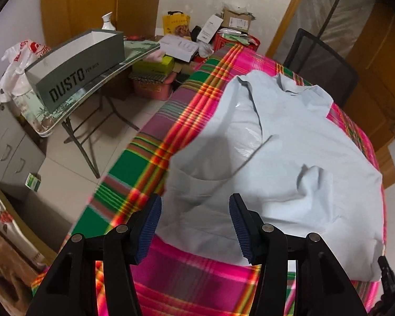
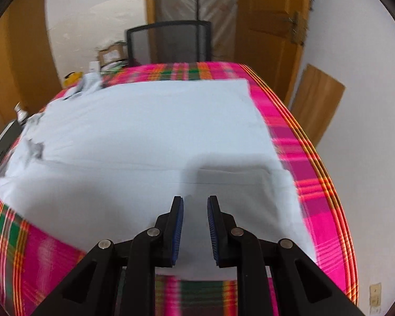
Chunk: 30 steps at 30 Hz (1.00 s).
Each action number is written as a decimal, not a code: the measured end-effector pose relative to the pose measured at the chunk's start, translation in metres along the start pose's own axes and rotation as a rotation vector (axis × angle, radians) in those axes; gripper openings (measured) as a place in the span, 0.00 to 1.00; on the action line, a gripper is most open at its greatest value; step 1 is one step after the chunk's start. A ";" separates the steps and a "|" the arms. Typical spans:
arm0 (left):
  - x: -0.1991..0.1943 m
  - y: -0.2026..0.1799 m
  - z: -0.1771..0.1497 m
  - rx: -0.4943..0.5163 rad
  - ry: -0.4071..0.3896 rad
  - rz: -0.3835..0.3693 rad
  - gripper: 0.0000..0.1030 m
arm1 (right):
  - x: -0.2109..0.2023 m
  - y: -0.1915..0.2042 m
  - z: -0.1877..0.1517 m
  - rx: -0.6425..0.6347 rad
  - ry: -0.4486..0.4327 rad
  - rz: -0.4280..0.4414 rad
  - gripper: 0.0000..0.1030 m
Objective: Fold clothes
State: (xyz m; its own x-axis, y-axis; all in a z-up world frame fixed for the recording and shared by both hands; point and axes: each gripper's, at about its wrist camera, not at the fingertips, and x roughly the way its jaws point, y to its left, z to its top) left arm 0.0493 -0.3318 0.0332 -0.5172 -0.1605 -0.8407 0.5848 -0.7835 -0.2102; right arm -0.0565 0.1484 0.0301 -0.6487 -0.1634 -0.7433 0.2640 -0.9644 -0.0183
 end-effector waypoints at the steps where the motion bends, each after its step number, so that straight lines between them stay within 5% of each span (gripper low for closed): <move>1: -0.001 0.004 -0.002 -0.005 0.001 -0.004 0.54 | -0.002 0.008 0.000 -0.020 -0.006 0.004 0.19; 14: 0.011 0.012 -0.023 0.100 0.059 0.064 0.57 | 0.006 0.079 0.003 -0.128 0.010 0.082 0.19; 17: 0.001 0.008 -0.016 0.118 0.022 0.073 0.57 | 0.005 0.090 0.007 -0.134 0.001 0.100 0.19; 23: 0.000 -0.016 0.023 0.173 -0.049 -0.026 0.57 | 0.014 0.110 0.010 -0.138 0.007 0.127 0.19; 30: 0.046 -0.071 0.047 0.357 0.040 -0.044 0.57 | 0.027 0.116 0.014 -0.130 0.031 0.142 0.19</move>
State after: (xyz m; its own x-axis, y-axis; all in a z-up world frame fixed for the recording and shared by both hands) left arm -0.0458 -0.3118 0.0327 -0.5081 -0.1043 -0.8549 0.3036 -0.9506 -0.0644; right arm -0.0538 0.0288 0.0174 -0.5765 -0.2875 -0.7648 0.4425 -0.8967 0.0035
